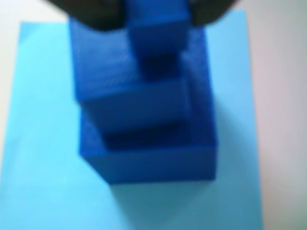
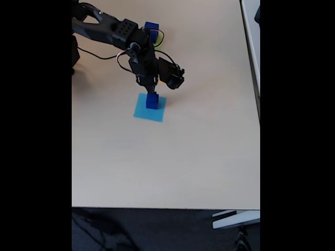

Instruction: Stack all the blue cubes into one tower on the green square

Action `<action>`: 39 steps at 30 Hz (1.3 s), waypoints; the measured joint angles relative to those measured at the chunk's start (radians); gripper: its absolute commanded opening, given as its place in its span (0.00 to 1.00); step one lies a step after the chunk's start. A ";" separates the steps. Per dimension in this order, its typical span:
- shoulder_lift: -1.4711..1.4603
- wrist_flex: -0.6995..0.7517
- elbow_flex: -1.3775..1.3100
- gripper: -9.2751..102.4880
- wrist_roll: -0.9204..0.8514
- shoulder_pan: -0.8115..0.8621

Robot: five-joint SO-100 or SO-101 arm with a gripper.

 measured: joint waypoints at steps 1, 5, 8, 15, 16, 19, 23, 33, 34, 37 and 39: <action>0.002 0.009 0.000 0.08 0.005 -0.002; 0.003 0.115 -0.080 0.08 0.060 -0.051; 0.005 0.216 -0.164 0.08 0.138 -0.123; 0.005 0.331 -0.270 0.08 0.397 -0.376; 0.005 0.331 -0.270 0.08 0.437 -0.414; -0.002 0.331 -0.272 0.08 0.557 -0.518; -0.061 0.314 -0.272 0.08 0.703 -0.638; -0.250 0.253 -0.344 0.08 0.945 -0.836; -0.268 0.250 -0.367 0.08 0.959 -0.847; -0.304 0.250 -0.420 0.08 0.982 -0.873; -0.310 0.250 -0.433 0.08 0.983 -0.881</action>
